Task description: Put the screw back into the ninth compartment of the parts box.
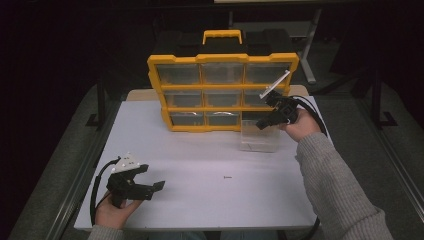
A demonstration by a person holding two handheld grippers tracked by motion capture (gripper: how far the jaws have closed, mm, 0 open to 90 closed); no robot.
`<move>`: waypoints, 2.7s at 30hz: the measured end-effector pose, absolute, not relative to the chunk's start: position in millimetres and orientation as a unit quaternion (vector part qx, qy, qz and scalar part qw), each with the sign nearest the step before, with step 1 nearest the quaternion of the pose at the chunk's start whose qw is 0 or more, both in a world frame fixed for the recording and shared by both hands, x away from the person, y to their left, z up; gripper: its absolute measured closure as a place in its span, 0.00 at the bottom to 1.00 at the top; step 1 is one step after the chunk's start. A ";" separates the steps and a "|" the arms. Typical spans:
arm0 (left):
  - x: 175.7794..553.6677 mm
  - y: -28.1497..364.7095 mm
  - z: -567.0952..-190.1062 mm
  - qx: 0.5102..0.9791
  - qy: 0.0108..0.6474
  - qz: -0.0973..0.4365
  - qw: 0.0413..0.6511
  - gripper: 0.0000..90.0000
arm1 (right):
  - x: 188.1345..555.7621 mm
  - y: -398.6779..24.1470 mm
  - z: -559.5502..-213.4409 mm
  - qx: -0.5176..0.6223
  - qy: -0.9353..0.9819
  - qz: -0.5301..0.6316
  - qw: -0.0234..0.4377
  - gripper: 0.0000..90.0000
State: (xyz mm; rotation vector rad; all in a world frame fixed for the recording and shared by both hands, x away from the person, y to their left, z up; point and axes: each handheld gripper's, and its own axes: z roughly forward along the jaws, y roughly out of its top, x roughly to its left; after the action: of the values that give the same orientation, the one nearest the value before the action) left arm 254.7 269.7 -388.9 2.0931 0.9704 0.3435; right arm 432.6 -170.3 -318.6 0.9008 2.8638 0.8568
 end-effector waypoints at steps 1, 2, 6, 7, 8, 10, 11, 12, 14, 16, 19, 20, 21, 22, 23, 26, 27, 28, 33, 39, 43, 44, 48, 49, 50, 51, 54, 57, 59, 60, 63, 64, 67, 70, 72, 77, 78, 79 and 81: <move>254.9 269.9 -389.0 0.825 0.382 0.135 0.394 0.17 | 432.9 -170.9 -321.7 0.292 0.917 0.273 0.008 0.96; 255.0 270.0 -389.1 0.825 0.383 0.135 0.394 0.17 | 433.5 -171.7 -325.3 0.292 0.917 0.273 0.007 0.96; 255.0 269.7 -389.3 0.825 0.382 0.135 0.393 0.17 | 434.5 -173.9 -338.1 0.302 0.916 0.264 0.003 0.96; 255.0 269.4 -389.4 0.825 0.382 0.136 0.394 0.17 | 434.7 -174.2 -341.1 0.301 0.916 0.263 0.001 0.96; 255.3 269.6 -389.4 0.827 0.380 0.137 0.392 0.17 | 434.8 -174.1 -343.8 0.301 0.917 0.262 0.000 0.96; 255.5 269.5 -389.7 0.827 0.380 0.136 0.391 0.17 | 435.0 -173.8 -349.0 0.299 0.918 0.261 -0.002 0.95; 255.5 269.4 -389.8 0.827 0.381 0.135 0.391 0.17 | 435.1 -173.6 -351.2 0.298 0.918 0.259 -0.003 0.96; 255.5 269.4 -389.9 0.827 0.381 0.135 0.391 0.17 | 434.9 -173.4 -352.6 0.301 0.918 0.258 -0.005 0.95; 255.5 269.5 -389.9 0.827 0.381 0.135 0.391 0.17 | 435.0 -174.1 -354.6 0.306 0.917 0.257 -0.006 0.94; 255.6 269.8 -389.9 0.827 0.380 0.136 0.390 0.17 | 435.6 -175.4 -355.4 0.305 0.916 0.260 -0.007 0.93; 255.6 269.8 -389.7 0.827 0.380 0.136 0.390 0.17 | 434.6 -176.8 -352.0 0.308 0.913 0.267 -0.004 0.93; 255.5 269.7 -389.7 0.827 0.381 0.136 0.390 0.17 | 433.7 -177.2 -349.9 0.311 0.912 0.268 -0.004 0.92; 255.4 269.6 -389.7 0.827 0.381 0.136 0.391 0.17 | 432.6 -177.4 -347.4 0.310 0.911 0.272 -0.004 0.92; 255.5 269.6 -389.7 0.827 0.380 0.136 0.391 0.17 | 431.2 -177.5 -344.8 0.310 0.910 0.277 -0.004 0.92; 255.5 269.5 -389.7 0.827 0.381 0.136 0.391 0.17 | 430.6 -177.7 -342.6 0.306 0.910 0.281 -0.002 0.91; 255.6 268.9 -389.9 0.827 0.380 0.135 0.391 0.17 | 425.3 -174.6 -333.1 0.298 0.911 0.286 -0.002 0.90; 255.7 268.6 -389.7 0.828 0.379 0.135 0.392 0.17 | 423.8 -172.9 -329.8 0.292 0.911 0.290 -0.002 0.90; 255.4 268.3 -389.5 0.828 0.379 0.135 0.391 0.17 | 421.9 -170.9 -326.7 0.289 0.912 0.292 -0.002 0.90; 255.3 268.3 -389.3 0.828 0.379 0.136 0.391 0.17 | 414.3 -161.1 -315.2 0.266 0.915 0.305 0.003 0.87; 255.2 269.2 -389.3 0.826 0.380 0.137 0.392 0.17 | 404.0 -148.1 -313.6 0.240 0.922 0.305 -0.001 0.84; 255.2 269.2 -389.2 0.826 0.380 0.137 0.392 0.17 | 396.9 -139.8 -315.7 0.219 0.926 0.307 -0.003 0.82; 255.1 269.2 -389.2 0.827 0.380 0.137 0.392 0.17 | 395.2 -137.9 -316.2 0.215 0.927 0.306 -0.005 0.82; 254.8 268.9 -388.9 0.825 0.381 0.137 0.393 0.17 | 390.6 -132.5 -318.5 0.208 0.928 0.309 -0.008 0.81; 254.6 268.9 -388.6 0.825 0.382 0.136 0.393 0.17 | 387.1 -129.0 -321.3 0.205 0.929 0.309 -0.010 0.80; 254.7 269.2 -388.6 0.826 0.381 0.137 0.393 0.17 | 386.2 -127.9 -322.7 0.203 0.929 0.309 -0.011 0.80; 254.8 269.2 -388.8 0.826 0.381 0.137 0.393 0.17 | 384.6 -126.3 -324.8 0.202 0.929 0.308 -0.015 0.79; 255.0 268.9 -389.2 0.825 0.380 0.138 0.394 0.17 | 379.5 -120.8 -333.7 0.201 0.930 0.306 -0.024 0.78; 255.0 268.8 -388.9 0.826 0.380 0.137 0.392 0.17 | 377.3 -117.7 -339.7 0.198 0.932 0.304 -0.027 0.77; 255.0 268.8 -389.0 0.826 0.380 0.137 0.392 0.17 | 374.8 -112.3 -350.4 0.192 0.934 0.300 -0.036 0.76; 255.1 268.8 -389.2 0.826 0.380 0.137 0.393 0.17 | 373.8 -110.7 -353.0 0.196 0.934 0.298 -0.039 0.76; 255.2 268.8 -389.1 0.827 0.380 0.137 0.392 0.17 | 373.0 -106.4 -360.6 0.192 0.935 0.295 -0.040 0.74; 255.2 268.7 -389.2 0.827 0.379 0.137 0.392 0.17 | 372.3 -105.0 -363.0 0.193 0.935 0.295 -0.042 0.74; 255.1 268.5 -389.1 0.827 0.380 0.136 0.392 0.17 | 371.3 -101.2 -369.2 0.191 0.935 0.294 -0.045 0.73; 255.0 268.7 -389.0 0.827 0.379 0.137 0.392 0.17 | 370.1 -97.4 -375.0 0.189 0.937 0.289 -0.043 0.73; 255.0 268.8 -388.9 0.827 0.380 0.137 0.392 0.17 | 369.2 -94.4 -380.3 0.187 0.938 0.288 -0.047 0.73; 255.0 268.8 -388.8 0.827 0.379 0.137 0.392 0.17 | 366.7 -87.0 -392.0 0.183 0.942 0.277 -0.054 0.73; 255.0 268.9 -388.8 0.827 0.379 0.137 0.392 0.17 | 366.3 -85.5 -394.8 0.181 0.943 0.275 -0.055 0.74; 255.0 269.0 -388.7 0.827 0.379 0.138 0.392 0.17 | 365.9 -83.8 -397.2 0.180 0.944 0.272 -0.056 0.74; 254.9 269.1 -388.8 0.826 0.380 0.137 0.393 0.17 | 365.1 -81.0 -401.6 0.177 0.945 0.268 -0.058 0.74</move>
State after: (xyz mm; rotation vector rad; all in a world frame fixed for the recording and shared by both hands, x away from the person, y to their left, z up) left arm 254.9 269.1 -388.8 2.0965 0.9636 0.3481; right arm 365.1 -81.0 -401.6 0.5792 3.0846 0.8761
